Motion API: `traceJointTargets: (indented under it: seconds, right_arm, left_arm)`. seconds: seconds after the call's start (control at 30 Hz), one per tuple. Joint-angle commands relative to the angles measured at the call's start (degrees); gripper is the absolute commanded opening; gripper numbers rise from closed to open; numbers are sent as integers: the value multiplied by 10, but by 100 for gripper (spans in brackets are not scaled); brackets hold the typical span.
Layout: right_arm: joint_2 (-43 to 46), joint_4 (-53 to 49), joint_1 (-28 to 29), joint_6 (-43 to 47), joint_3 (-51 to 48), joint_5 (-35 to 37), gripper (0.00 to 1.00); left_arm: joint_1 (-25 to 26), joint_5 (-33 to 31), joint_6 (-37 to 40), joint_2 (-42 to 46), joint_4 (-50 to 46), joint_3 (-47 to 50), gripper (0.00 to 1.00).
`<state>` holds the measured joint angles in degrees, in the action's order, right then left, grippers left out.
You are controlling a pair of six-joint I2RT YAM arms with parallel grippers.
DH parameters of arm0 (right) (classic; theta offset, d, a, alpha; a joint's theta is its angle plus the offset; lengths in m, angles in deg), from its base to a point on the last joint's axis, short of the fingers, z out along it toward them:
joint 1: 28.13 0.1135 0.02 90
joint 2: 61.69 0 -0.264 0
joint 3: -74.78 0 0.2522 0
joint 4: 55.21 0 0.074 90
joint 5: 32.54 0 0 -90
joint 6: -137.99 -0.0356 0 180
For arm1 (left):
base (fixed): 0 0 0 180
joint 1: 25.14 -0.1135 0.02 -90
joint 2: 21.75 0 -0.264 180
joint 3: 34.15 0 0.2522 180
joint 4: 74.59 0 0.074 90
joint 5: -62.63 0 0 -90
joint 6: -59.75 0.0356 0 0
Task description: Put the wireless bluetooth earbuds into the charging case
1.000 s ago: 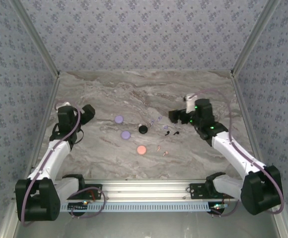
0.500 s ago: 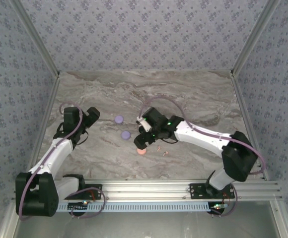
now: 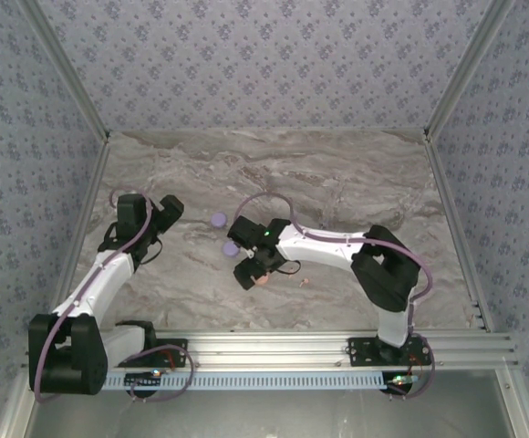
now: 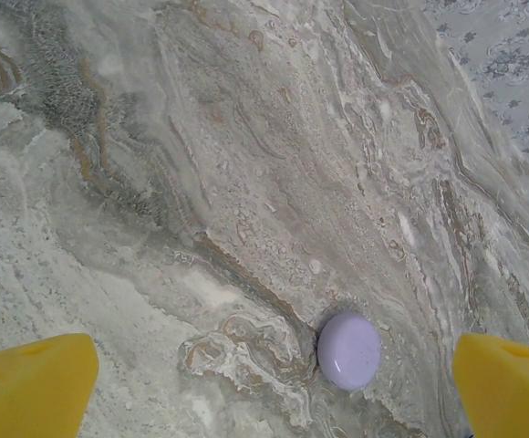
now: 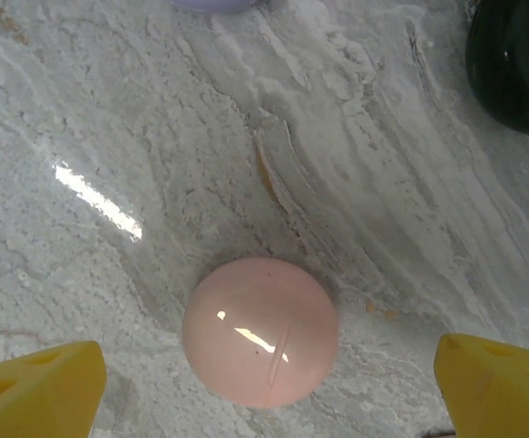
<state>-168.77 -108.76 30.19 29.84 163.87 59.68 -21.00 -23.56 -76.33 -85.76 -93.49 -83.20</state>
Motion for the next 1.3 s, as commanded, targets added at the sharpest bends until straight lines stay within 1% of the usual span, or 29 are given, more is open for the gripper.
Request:
traceJointTargets:
  seconds: [0.0,0.27,0.37,0.73,1.1,1.17,1.27]
  right_arm:
    - [-20,-27,8,-13,23,14,94]
    - [-57,-38,9,-10,40,18,84]
    - [-62,-45,11,-10,39,25,84]
    - [-56,-53,11,-12,22,37,77]
    - [-52,-46,11,-10,9,23,69]
    - [-51,-45,11,-10,9,23,66]
    - [-51,-39,12,-5,6,18,65]
  left_arm:
    - [2,4,10,-4,-15,-24,99]
    - [2,2,13,-5,-19,-25,99]
    - [2,2,15,-6,-19,-25,99]
    - [2,1,16,-14,-21,-33,99]
    - [2,-1,16,-14,-24,-36,99]
    - [2,-2,17,-15,-26,-36,99]
    - [2,-1,18,-14,-27,-38,99]
